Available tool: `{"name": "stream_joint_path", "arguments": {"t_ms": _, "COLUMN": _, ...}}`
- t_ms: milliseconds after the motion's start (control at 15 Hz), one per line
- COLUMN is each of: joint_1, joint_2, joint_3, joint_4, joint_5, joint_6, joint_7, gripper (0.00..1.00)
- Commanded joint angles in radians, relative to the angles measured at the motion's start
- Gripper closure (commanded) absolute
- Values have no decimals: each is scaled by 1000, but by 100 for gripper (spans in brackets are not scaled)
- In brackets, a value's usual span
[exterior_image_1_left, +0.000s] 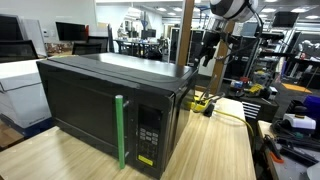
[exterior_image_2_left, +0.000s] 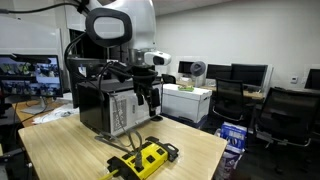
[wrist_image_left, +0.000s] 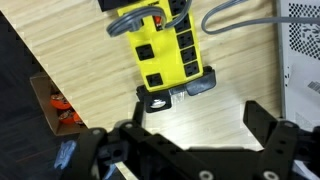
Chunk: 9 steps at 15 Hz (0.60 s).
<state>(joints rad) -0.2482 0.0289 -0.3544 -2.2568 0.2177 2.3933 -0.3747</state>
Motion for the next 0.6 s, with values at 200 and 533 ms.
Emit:
{"name": "stream_joint_path", "arguments": {"t_ms": 200, "joint_1": -50, "joint_2": 103, "joint_3": 17, "joint_4": 138, "joint_5": -20, "joint_6": -181, "joint_7": 167, "gripper": 0}}
{"name": "stream_joint_path", "arguments": {"t_ms": 533, "joint_1": -45, "joint_2": 120, "joint_3": 12, "joint_4": 147, "joint_5": -62, "joint_6": -188, "joint_7": 422, "gripper": 0}}
